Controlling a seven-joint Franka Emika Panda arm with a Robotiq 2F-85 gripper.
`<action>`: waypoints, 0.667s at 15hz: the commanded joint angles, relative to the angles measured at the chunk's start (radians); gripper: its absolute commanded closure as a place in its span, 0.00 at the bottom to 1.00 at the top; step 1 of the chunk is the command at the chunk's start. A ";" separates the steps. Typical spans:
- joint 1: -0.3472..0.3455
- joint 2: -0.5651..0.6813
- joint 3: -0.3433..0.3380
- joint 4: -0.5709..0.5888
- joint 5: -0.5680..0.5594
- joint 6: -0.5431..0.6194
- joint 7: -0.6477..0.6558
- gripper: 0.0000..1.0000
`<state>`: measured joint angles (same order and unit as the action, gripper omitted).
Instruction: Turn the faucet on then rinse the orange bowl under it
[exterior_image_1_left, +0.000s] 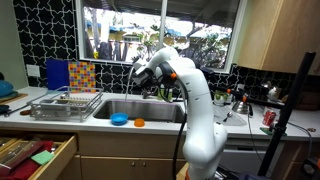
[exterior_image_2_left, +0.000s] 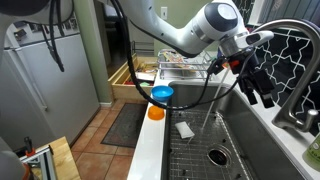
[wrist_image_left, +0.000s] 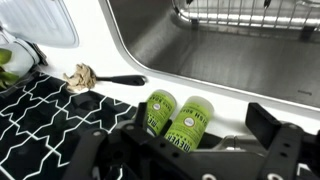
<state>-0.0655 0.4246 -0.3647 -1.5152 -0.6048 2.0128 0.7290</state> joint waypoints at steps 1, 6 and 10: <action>-0.022 -0.097 0.066 -0.064 0.113 -0.159 -0.092 0.00; -0.019 -0.065 0.070 -0.007 0.084 -0.173 -0.071 0.00; -0.014 -0.079 0.077 -0.039 0.083 -0.163 -0.081 0.00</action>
<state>-0.0715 0.3651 -0.3110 -1.5260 -0.5161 1.8455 0.6581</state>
